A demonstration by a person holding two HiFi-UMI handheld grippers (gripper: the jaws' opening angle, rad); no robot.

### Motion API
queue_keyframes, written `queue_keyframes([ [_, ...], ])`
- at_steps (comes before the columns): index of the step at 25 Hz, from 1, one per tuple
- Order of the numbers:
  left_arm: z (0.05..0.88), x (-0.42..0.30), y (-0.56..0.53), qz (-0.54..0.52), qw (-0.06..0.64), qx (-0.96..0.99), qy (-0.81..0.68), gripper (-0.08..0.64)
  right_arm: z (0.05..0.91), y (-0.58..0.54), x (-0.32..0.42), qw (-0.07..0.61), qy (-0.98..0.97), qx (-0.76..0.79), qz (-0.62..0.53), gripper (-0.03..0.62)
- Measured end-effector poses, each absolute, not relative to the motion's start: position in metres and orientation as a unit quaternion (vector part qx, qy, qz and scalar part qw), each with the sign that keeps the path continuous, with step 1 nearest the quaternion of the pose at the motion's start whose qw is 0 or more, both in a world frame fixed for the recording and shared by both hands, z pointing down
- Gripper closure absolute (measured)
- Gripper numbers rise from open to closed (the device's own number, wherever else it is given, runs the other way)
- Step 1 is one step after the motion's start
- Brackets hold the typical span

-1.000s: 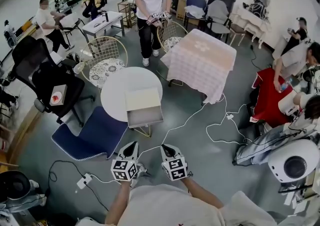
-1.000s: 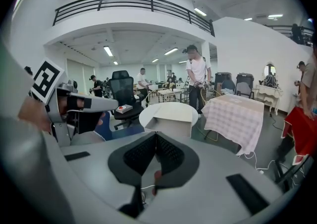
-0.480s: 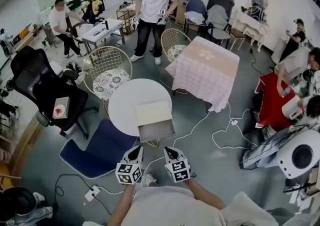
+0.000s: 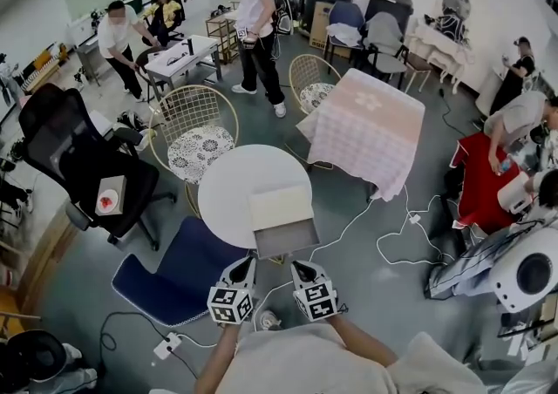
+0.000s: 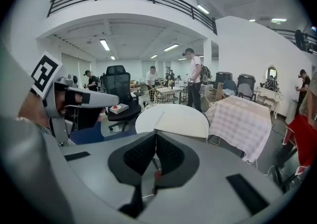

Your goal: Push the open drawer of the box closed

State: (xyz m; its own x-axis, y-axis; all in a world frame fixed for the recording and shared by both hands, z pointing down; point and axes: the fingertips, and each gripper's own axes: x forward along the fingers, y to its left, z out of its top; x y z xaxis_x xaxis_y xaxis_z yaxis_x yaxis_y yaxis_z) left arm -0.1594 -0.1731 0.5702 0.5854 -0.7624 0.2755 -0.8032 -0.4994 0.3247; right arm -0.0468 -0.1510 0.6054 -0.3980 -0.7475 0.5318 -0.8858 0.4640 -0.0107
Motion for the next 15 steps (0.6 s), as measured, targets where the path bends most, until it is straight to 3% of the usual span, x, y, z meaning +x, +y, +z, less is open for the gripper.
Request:
queue_keyframes([
  [15, 0.579, -0.132, -0.189, 0.059, 0.226, 0.843, -0.484, 0.548, 0.603, -0.188, -0.011, 0.219, -0.836, 0.479, 0.152, 0.575],
])
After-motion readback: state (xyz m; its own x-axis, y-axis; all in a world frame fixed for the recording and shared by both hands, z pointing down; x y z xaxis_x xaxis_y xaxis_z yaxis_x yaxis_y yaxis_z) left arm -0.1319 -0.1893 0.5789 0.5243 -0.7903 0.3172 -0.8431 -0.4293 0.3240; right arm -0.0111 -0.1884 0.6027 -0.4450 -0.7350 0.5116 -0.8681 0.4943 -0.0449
